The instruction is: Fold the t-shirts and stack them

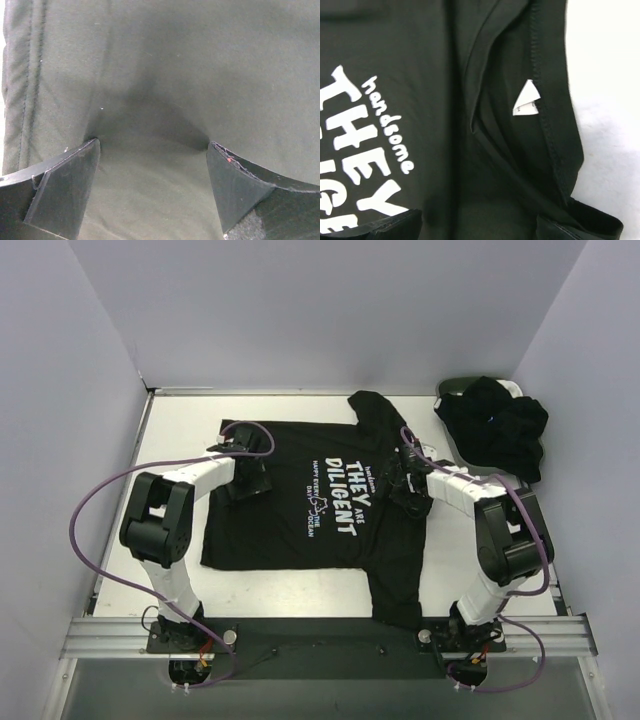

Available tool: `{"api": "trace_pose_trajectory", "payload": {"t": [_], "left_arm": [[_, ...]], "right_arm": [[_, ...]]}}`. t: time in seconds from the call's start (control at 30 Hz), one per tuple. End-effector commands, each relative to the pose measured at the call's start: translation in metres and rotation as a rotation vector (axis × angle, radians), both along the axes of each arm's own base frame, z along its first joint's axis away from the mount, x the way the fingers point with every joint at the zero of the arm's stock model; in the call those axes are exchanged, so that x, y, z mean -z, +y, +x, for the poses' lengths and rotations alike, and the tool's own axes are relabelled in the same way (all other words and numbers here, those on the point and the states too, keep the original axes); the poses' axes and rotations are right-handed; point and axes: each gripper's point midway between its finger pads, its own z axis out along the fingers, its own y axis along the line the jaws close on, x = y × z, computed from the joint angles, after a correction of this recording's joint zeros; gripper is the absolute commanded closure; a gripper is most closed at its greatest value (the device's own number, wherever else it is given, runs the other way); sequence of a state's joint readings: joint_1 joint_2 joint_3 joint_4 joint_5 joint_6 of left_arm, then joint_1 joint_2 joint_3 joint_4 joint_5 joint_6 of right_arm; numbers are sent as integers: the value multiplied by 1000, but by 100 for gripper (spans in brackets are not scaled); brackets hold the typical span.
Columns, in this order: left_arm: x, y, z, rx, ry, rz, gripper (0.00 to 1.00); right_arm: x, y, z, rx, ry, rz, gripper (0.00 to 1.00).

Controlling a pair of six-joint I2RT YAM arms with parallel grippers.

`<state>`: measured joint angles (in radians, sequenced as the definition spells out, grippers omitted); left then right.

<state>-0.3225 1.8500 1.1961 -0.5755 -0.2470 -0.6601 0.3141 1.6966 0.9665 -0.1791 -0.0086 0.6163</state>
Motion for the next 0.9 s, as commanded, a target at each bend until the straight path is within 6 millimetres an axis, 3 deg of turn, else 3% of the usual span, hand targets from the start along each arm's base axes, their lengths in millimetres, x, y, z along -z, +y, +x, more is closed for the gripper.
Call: {"api": "trace_pose_trajectory", "payload": {"t": [0.0, 0.2, 0.33, 0.43, 0.57, 0.6, 0.7, 0.73, 0.77, 0.8, 0.83, 0.87], "left_arm": [[8, 19, 1, -82, 7, 42, 3], [13, 36, -9, -137, 34, 60, 2], [6, 30, -4, -126, 9, 35, 3], [-11, 21, 5, -101, -25, 2, 2], [-60, 6, 22, -59, -128, -74, 3], [-79, 3, 29, -45, -163, -87, 3], [-116, -7, 42, 8, -231, -127, 3], [-125, -9, 47, 18, -247, -130, 3], [-123, -9, 49, 27, -229, -117, 3], [-133, -11, 54, 37, -237, -116, 3], [-128, -12, 56, 46, -217, -115, 3], [-126, -16, 55, 65, -204, -114, 3]], "right_arm": [[8, -25, -21, 105, 41, -53, 0], [8, -55, -42, 205, 34, -138, 0], [-4, -57, -39, 200, -3, -130, 0], [-29, -45, -20, 153, -73, -96, 0], [-75, -26, 6, 74, -174, -63, 0], [-97, -14, 19, 43, -224, -46, 0], [-114, -2, 33, -13, -231, -43, 0], [-136, 4, 49, -18, -272, -29, 0], [-125, 6, 50, -29, -214, -41, 0], [-125, 11, 54, -36, -201, -30, 0], [-134, 19, 63, -51, -214, -4, 0], [-122, 25, 65, -68, -174, 3, 0]]}}
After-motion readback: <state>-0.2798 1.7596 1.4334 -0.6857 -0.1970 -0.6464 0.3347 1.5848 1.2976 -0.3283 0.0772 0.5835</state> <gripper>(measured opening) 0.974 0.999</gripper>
